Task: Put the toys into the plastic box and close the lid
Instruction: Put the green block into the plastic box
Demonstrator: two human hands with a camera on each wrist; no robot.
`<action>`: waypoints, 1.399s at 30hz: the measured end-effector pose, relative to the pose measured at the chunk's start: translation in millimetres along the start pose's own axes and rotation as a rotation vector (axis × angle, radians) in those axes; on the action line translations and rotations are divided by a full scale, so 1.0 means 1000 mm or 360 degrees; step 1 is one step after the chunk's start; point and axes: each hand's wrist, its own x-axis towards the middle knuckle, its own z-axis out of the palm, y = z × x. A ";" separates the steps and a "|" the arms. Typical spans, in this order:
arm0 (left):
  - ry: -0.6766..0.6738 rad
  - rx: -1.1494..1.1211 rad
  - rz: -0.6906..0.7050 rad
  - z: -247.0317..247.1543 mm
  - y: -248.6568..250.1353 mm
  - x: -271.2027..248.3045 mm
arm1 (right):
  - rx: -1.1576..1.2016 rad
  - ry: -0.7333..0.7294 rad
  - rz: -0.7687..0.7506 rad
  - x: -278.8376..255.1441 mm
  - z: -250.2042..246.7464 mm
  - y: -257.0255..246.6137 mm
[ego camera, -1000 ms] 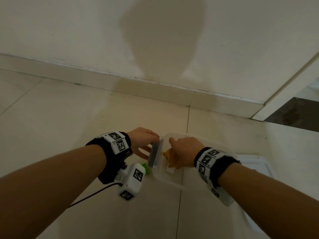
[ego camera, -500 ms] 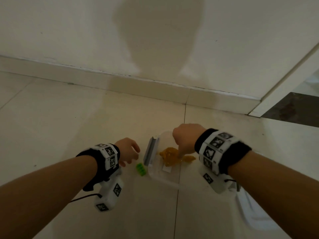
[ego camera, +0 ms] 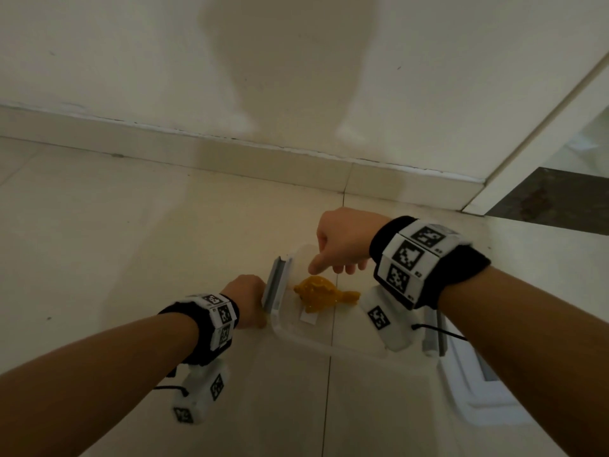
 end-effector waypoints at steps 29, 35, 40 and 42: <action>0.0508 -0.0782 0.0405 -0.071 0.055 -0.052 | 0.0893 -0.0298 0.0267 -0.030 0.026 0.053; 0.0335 -0.0667 0.0051 -0.054 0.048 -0.041 | 0.0067 -0.0558 0.0454 -0.025 0.070 0.065; 0.0211 -0.0635 -0.0022 -0.046 0.048 -0.037 | -0.0177 -0.0457 0.0428 -0.011 0.088 0.065; 0.0195 -0.0656 -0.0039 -0.046 0.049 -0.035 | -0.0293 -0.0403 0.0424 -0.007 0.094 0.064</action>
